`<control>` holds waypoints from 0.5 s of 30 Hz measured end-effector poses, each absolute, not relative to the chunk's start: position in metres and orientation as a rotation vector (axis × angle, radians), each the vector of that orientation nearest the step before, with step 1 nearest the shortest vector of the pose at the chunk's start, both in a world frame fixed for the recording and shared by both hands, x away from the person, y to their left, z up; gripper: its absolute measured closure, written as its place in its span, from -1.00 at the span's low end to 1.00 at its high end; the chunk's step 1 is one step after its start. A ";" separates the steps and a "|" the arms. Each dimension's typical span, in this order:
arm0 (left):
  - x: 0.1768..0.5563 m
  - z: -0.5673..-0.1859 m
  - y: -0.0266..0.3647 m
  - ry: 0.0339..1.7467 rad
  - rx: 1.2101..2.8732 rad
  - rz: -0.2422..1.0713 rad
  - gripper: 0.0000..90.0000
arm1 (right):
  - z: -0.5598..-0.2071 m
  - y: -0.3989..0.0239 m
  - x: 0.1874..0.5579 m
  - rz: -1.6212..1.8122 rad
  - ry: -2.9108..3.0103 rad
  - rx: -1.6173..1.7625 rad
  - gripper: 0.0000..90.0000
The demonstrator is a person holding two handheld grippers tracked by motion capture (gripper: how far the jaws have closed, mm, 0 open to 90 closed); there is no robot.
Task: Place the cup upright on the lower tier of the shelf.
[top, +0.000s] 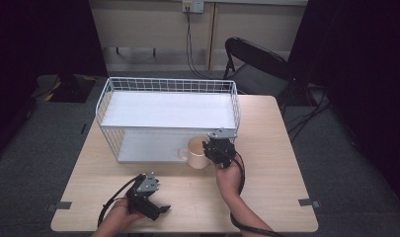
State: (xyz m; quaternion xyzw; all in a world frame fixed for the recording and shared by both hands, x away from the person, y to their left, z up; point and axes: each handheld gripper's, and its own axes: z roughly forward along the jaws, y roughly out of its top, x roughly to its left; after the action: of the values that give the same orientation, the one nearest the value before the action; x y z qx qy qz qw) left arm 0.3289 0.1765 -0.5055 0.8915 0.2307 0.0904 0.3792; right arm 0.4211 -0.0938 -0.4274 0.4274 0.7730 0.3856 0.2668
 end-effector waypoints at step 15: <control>0.329 -0.505 0.177 0.589 2.278 0.231 -1.00 | -0.417 -0.102 0.418 1.138 2.112 1.201 -0.04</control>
State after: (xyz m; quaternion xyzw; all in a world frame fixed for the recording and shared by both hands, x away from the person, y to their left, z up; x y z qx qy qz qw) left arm 0.3289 0.1765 -0.5055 0.8916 0.2306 0.0904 0.3791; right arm 0.4180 -0.1022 -0.4173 0.4360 0.7665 0.4132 0.2272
